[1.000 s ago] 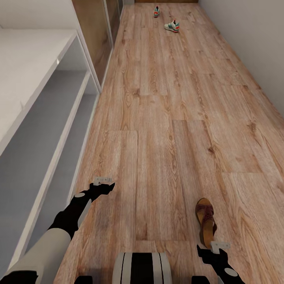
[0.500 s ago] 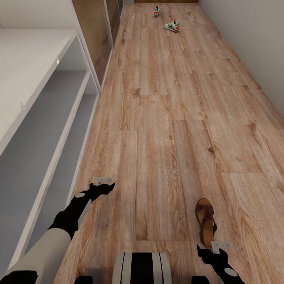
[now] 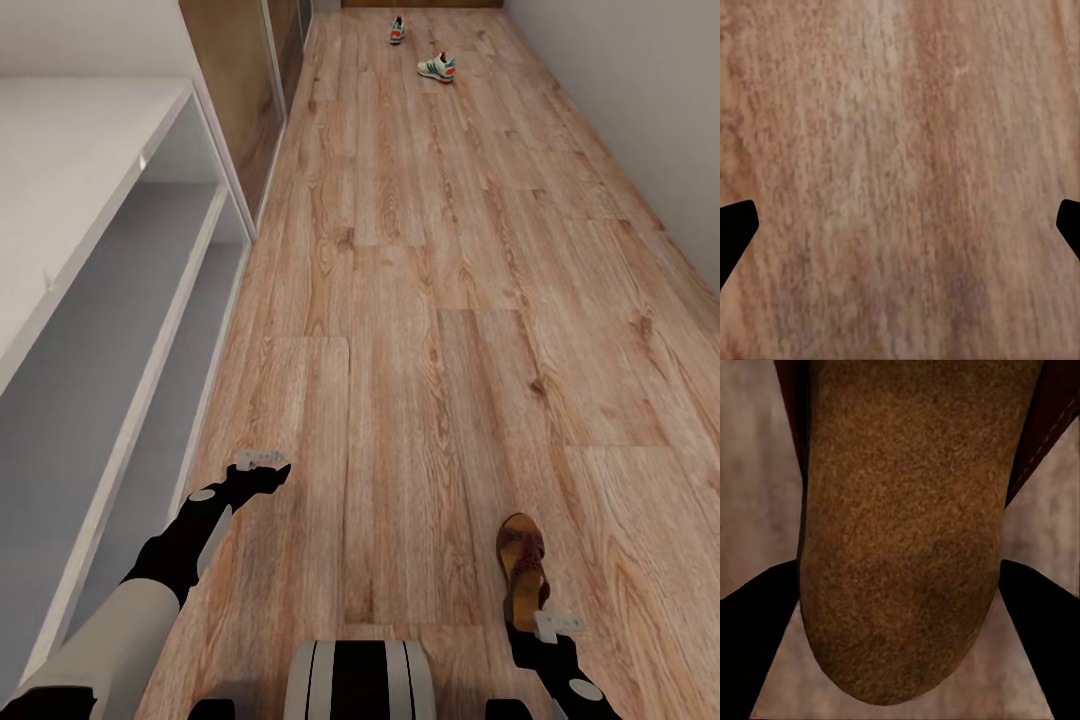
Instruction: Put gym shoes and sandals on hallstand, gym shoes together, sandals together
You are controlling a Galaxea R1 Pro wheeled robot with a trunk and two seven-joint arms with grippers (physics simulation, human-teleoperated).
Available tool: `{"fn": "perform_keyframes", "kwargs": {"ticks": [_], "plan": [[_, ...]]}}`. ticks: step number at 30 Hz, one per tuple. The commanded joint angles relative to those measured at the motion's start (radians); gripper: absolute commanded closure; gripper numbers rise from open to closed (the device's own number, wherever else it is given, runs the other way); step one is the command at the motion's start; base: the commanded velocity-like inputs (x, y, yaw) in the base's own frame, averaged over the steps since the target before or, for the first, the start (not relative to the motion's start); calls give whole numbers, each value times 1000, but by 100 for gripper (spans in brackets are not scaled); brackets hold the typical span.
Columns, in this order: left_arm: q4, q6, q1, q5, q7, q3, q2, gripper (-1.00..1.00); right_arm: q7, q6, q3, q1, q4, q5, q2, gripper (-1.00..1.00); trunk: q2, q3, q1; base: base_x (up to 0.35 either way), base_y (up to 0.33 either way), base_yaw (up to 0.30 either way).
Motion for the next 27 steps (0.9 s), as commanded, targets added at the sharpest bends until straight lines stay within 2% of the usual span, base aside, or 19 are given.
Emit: {"fn": "perform_keyframes", "kwargs": {"ticks": [1, 22, 23, 27], "plan": [[-2, 6, 0, 0, -3, 0, 0, -100, 1, -3, -2, 0, 1, -2, 0, 100, 0, 0, 0, 11, 0, 0], [-3, 9, 1, 0, -3, 0, 1, -100, 2, -3, -3, 0, -1, -3, -1, 100, 0, 0, 0, 1, 0, 0], [-2, 5, 17, -5, -3, 1, 8, -100, 3, -7, -1, 0, 3, -1, -2, 100, 0, 3, -1, 0, 0, 0], [-3, 4, 37, -5, -3, 2, 11, -100, 4, -8, -1, 0, 5, 0, -2, 100, 1, 19, -2, 0, 0, 0]]}}
